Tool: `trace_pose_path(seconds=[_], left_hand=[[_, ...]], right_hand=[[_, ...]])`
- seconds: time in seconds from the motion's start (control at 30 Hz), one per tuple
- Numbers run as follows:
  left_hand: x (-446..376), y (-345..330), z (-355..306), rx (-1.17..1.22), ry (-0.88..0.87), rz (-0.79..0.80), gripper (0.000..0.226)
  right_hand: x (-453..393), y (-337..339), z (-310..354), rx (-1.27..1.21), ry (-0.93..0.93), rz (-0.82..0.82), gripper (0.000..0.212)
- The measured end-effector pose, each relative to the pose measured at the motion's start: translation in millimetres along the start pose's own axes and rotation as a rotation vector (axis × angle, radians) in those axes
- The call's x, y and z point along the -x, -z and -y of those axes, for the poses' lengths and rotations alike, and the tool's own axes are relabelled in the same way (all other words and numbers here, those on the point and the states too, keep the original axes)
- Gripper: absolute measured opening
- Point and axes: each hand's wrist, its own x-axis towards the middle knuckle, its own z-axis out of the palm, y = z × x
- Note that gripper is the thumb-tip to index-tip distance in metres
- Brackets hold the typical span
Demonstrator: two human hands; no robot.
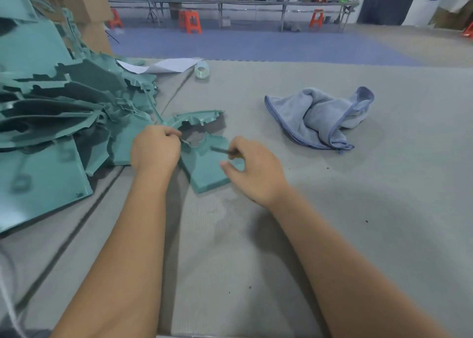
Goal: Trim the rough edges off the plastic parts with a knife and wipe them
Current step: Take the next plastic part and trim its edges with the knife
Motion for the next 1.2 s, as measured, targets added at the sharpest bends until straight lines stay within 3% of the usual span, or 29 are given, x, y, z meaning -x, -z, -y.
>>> trace_pose_path(seconds=[0.13,0.23,0.3,0.4,0.5,0.63,0.8,0.87,0.97,1.03,1.2], left_hand=[[-27.8,13.1,-8.3,0.039,-0.089,-0.058,0.041],[-50.0,15.7,-12.9,-0.163,-0.109,-0.084,0.036],[-54.7,13.1,-15.3,-0.475,-0.145,-0.104,0.034],[-54.4,-0.7,-12.7,-0.720,-0.455,-0.077,0.046],[-50.5,-11.9,-10.0,-0.906,-0.701,0.179,0.044],[-50.4,-6.9,-12.3,-0.902,-0.587,0.461,0.045],[-76.2,10.8,-7.1,-0.798,-0.392,0.696,0.045],[-83.7,18.3,-4.8,-0.834,-0.398,0.746,0.042],[-83.6,15.3,-4.0,-0.678,-0.561,0.503,0.022],[-75.4,11.1,-10.4,-0.475,-0.556,0.307,0.017],[-67.2,-1.6,-41.0,-0.389,-0.510,0.152,0.023]], right_hand=[[-2.1,4.7,-1.7,0.012,0.116,0.146,0.042],[-5.9,10.5,-6.1,0.159,0.196,0.244,0.038],[-9.6,15.2,-13.6,0.311,0.144,0.151,0.021],[-8.8,31.4,-35.1,0.464,-0.136,-0.030,0.028],[-5.9,43.2,-47.6,0.283,-0.366,-0.190,0.026],[-6.2,39.3,-36.7,-0.053,-0.518,-0.363,0.012],[-8.8,38.0,-40.1,-0.350,-0.591,-0.438,0.015],[-8.2,37.6,-41.8,-0.450,-0.613,-0.457,0.024],[-8.3,38.3,-39.6,-0.610,-0.596,-0.482,0.016],[-9.3,37.6,-37.6,-0.688,-0.559,-0.521,0.006],[-10.4,32.4,-38.1,-0.702,-0.517,-0.506,0.007]])
